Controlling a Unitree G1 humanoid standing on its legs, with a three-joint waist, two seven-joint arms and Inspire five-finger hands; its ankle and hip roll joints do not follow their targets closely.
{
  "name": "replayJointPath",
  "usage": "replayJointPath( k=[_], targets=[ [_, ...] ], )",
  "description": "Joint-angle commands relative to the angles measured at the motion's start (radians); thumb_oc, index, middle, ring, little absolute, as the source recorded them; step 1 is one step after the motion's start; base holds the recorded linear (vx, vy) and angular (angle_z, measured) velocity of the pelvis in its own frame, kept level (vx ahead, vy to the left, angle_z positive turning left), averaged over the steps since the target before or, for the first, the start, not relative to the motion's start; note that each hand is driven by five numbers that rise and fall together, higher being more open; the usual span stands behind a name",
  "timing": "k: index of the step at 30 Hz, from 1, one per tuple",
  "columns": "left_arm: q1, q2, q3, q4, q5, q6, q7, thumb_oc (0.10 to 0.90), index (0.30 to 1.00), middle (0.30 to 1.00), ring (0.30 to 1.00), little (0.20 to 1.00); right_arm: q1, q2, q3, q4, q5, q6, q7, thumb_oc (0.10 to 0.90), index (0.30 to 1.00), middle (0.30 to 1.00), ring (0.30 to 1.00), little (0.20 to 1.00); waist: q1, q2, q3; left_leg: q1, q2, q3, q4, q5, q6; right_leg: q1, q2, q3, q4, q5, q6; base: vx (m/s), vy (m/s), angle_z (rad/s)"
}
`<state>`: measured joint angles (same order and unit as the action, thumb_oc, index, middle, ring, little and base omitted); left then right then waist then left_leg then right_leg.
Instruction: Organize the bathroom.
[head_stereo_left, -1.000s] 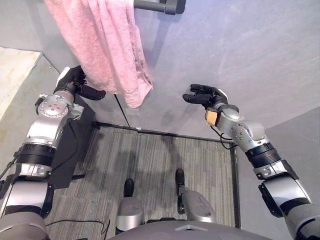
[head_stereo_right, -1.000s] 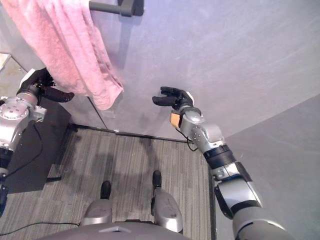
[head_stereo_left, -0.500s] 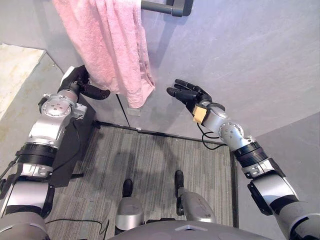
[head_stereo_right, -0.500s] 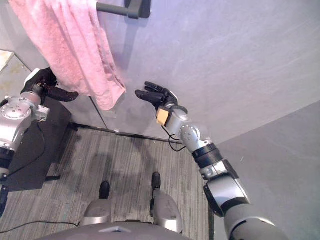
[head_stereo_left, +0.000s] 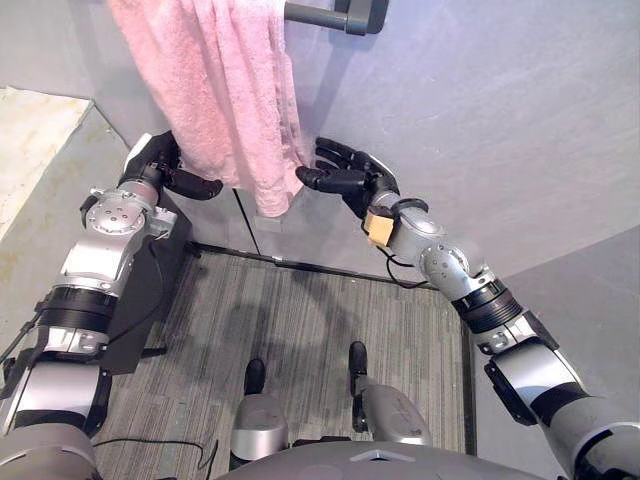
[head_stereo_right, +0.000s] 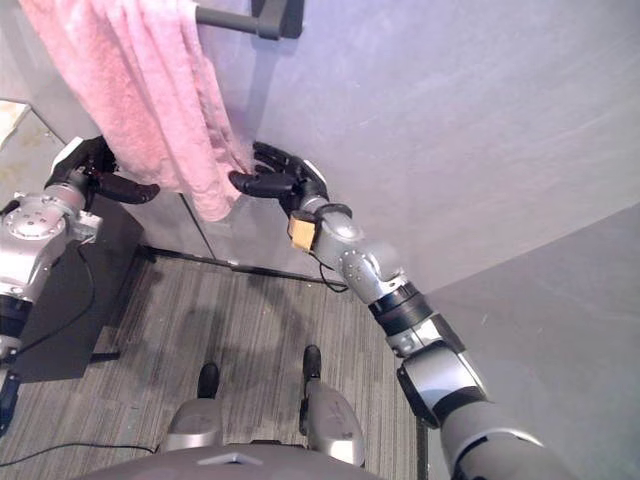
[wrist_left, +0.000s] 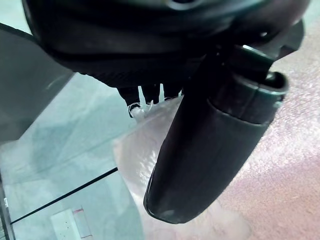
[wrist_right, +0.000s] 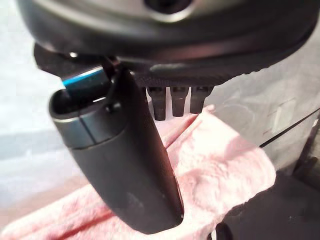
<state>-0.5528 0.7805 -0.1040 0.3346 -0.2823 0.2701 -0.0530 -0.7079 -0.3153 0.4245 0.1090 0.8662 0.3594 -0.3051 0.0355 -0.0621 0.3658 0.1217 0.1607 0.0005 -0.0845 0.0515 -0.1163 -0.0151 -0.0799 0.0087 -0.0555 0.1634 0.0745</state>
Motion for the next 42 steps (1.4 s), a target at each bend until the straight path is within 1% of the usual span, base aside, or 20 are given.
replayJointPath(
  k=[1,2,3,4,8,12,13,14,17,18,21,24,26,28,31,34,38,42],
  targets=[
    [-0.169,-0.133,-0.138,-0.089,-0.078,-0.138,-0.005,0.800,0.900,0.900,0.900,0.900,-0.225,0.114,0.017,-0.076,-0.112,-0.258,0.030,0.800,0.900,0.900,0.900,0.900,-0.050,0.037,-0.352,0.036,-0.007,0.084,0.028,-0.030,0.060,0.053,-0.055,0.036,0.034,-0.088,0.041,0.00,0.005,-0.04],
    [-0.174,-0.135,-0.142,-0.089,-0.077,-0.133,-0.001,0.800,0.900,0.900,0.900,0.900,-0.229,0.116,0.017,-0.070,-0.116,-0.259,0.026,0.800,0.900,0.900,0.900,0.900,-0.050,0.037,-0.351,0.036,-0.007,0.083,0.028,-0.030,0.060,0.054,-0.054,0.037,0.034,-0.087,0.041,0.00,0.004,-0.08],
    [-0.201,-0.148,-0.160,-0.083,-0.076,-0.107,0.018,0.800,0.900,0.900,0.900,0.900,-0.253,0.125,0.018,-0.032,-0.140,-0.262,0.029,0.800,0.900,0.900,0.900,0.900,-0.049,0.037,-0.348,0.039,-0.008,0.081,0.028,-0.031,0.059,0.057,-0.054,0.037,0.030,-0.086,0.042,0.00,0.006,-0.07],
    [-0.222,-0.156,-0.175,-0.073,-0.079,-0.096,0.031,0.800,0.900,0.900,0.900,0.900,-0.270,0.133,0.019,-0.013,-0.148,-0.258,0.024,0.800,0.900,0.900,0.900,0.900,-0.050,0.038,-0.347,0.041,-0.009,0.081,0.027,-0.031,0.059,0.059,-0.055,0.036,0.028,-0.084,0.043,0.00,0.011,-0.05],
    [-0.236,-0.172,-0.193,-0.037,-0.078,-0.110,0.047,0.800,0.900,0.900,0.900,0.900,-0.290,0.133,0.012,0.004,-0.160,-0.246,0.033,0.800,0.900,0.900,0.900,0.900,-0.052,0.040,-0.344,0.041,-0.006,0.086,0.024,-0.028,0.056,0.058,-0.055,0.035,0.027,-0.082,0.044,0.00,0.000,0.00],
    [-0.182,-0.187,-0.184,-0.039,-0.056,-0.153,0.046,0.800,0.900,0.900,0.900,0.900,-0.254,0.131,0.004,0.003,-0.180,-0.249,0.062,0.800,0.900,0.900,0.900,0.900,-0.049,0.038,-0.340,0.041,-0.005,0.083,0.024,-0.030,0.056,0.058,-0.056,0.031,0.030,-0.085,0.043,0.00,0.000,0.00],
    [-0.182,-0.187,-0.184,-0.039,-0.056,-0.153,0.046,0.800,0.900,0.900,0.900,0.900,-0.254,0.131,0.004,0.003,-0.180,-0.249,0.062,0.800,0.900,0.900,0.900,0.900,-0.049,0.038,-0.340,0.041,-0.005,0.083,0.024,-0.030,0.056,0.058,-0.056,0.031,0.030,-0.085,0.043,0.00,0.000,0.00],
    [-0.157,-0.192,-0.177,-0.046,-0.047,-0.171,0.044,0.800,0.900,0.900,0.900,0.900,-0.239,0.134,0.003,0.003,-0.184,-0.258,0.063,0.800,0.900,0.900,0.900,0.900,-0.046,0.037,-0.336,0.040,-0.004,0.082,0.027,-0.031,0.057,0.059,-0.056,0.030,0.031,-0.086,0.043,0.00,0.000,0.00],
    [-0.140,-0.193,-0.173,-0.050,-0.039,-0.189,0.045,0.800,0.900,0.900,0.900,0.900,-0.226,0.138,0.000,0.002,-0.190,-0.262,0.068,0.800,0.900,0.900,0.900,0.900,-0.043,0.037,-0.335,0.039,-0.004,0.080,0.029,-0.032,0.057,0.059,-0.057,0.029,0.032,-0.087,0.042,0.00,0.000,0.00],
    [-0.122,-0.192,-0.168,-0.066,-0.024,-0.208,0.071,0.800,0.900,0.900,0.900,0.900,-0.217,0.135,0.000,0.002,-0.186,-0.264,0.069,0.800,0.900,0.900,0.900,0.900,-0.042,0.036,-0.332,0.037,-0.004,0.078,0.031,-0.033,0.058,0.058,-0.058,0.028,0.034,-0.088,0.041,0.00,0.000,0.00],
    [-0.110,-0.189,-0.153,-0.076,-0.018,-0.235,0.125,0.800,0.900,0.900,0.900,0.900,-0.202,0.132,0.001,0.000,-0.178,-0.262,0.069,0.800,0.900,0.900,0.900,0.900,-0.041,0.035,-0.332,0.036,-0.005,0.076,0.032,-0.033,0.058,0.060,-0.058,0.028,0.034,-0.090,0.040,0.00,0.000,0.00],
    [-0.121,-0.171,-0.134,-0.079,0.011,-0.287,0.204,0.800,0.900,0.900,0.900,0.900,-0.192,0.133,0.007,0.016,-0.166,-0.267,0.068,0.800,0.900,0.900,0.900,0.900,-0.038,0.035,-0.331,0.034,-0.003,0.074,0.036,-0.033,0.056,0.061,-0.060,0.023,0.037,-0.094,0.038,0.00,0.000,0.00],
    [-0.135,-0.153,-0.120,-0.084,0.016,-0.302,0.234,0.800,0.900,0.900,0.900,0.900,-0.191,0.130,0.011,0.026,-0.154,-0.270,0.061,0.800,0.900,0.900,0.900,0.900,-0.035,0.035,-0.330,0.033,-0.002,0.075,0.038,-0.033,0.054,0.063,-0.061,0.018,0.038,-0.095,0.036,0.00,0.000,0.00],
    [-0.145,-0.140,-0.114,-0.085,0.024,-0.313,0.246,0.800,0.900,0.900,0.900,0.900,-0.188,0.131,0.015,0.033,-0.149,-0.275,0.059,0.800,0.900,0.900,0.900,0.900,-0.034,0.035,-0.329,0.035,-0.001,0.074,0.039,-0.033,0.053,0.065,-0.062,0.015,0.040,-0.097,0.036,0.02,-0.021,0.06],
    [-0.190,-0.084,-0.110,-0.098,0.046,-0.331,0.263,0.800,0.900,0.900,0.900,0.900,-0.190,0.130,0.021,0.055,-0.129,-0.280,0.054,0.800,0.900,0.900,0.900,0.900,-0.031,0.039,-0.331,0.033,0.000,0.074,0.042,-0.034,0.050,0.070,-0.066,0.008,0.038,-0.099,0.036,0.02,-0.025,0.07],
    [-0.215,-0.059,-0.115,-0.096,0.049,-0.342,0.266,0.800,0.900,0.900,0.900,0.900,-0.193,0.132,0.024,0.068,-0.122,-0.278,0.054,0.800,0.900,0.900,0.900,0.900,-0.030,0.043,-0.331,0.033,0.001,0.074,0.044,-0.035,0.048,0.071,-0.068,0.006,0.036,-0.098,0.036,0.00,0.000,0.00],
    [-0.253,-0.030,-0.133,-0.096,0.041,-0.351,0.263,0.800,0.900,0.900,0.900,0.900,-0.203,0.136,0.034,0.085,-0.109,-0.278,0.050,0.800,0.900,0.900,0.900,0.900,-0.030,0.047,-0.333,0.034,0.002,0.077,0.041,-0.034,0.047,0.074,-0.070,0.004,0.034,-0.098,0.037,0.00,0.000,0.00],
    [-0.273,-0.017,-0.147,-0.100,0.033,-0.366,0.265,0.800,0.900,0.900,0.900,0.900,-0.202,0.135,0.039,0.103,-0.096,-0.260,0.055,0.800,0.900,0.900,0.900,0.900,-0.032,0.050,-0.338,0.032,0.001,0.079,0.039,-0.033,0.046,0.073,-0.072,0.005,0.033,-0.099,0.038,0.00,0.000,0.00]
  ],
)
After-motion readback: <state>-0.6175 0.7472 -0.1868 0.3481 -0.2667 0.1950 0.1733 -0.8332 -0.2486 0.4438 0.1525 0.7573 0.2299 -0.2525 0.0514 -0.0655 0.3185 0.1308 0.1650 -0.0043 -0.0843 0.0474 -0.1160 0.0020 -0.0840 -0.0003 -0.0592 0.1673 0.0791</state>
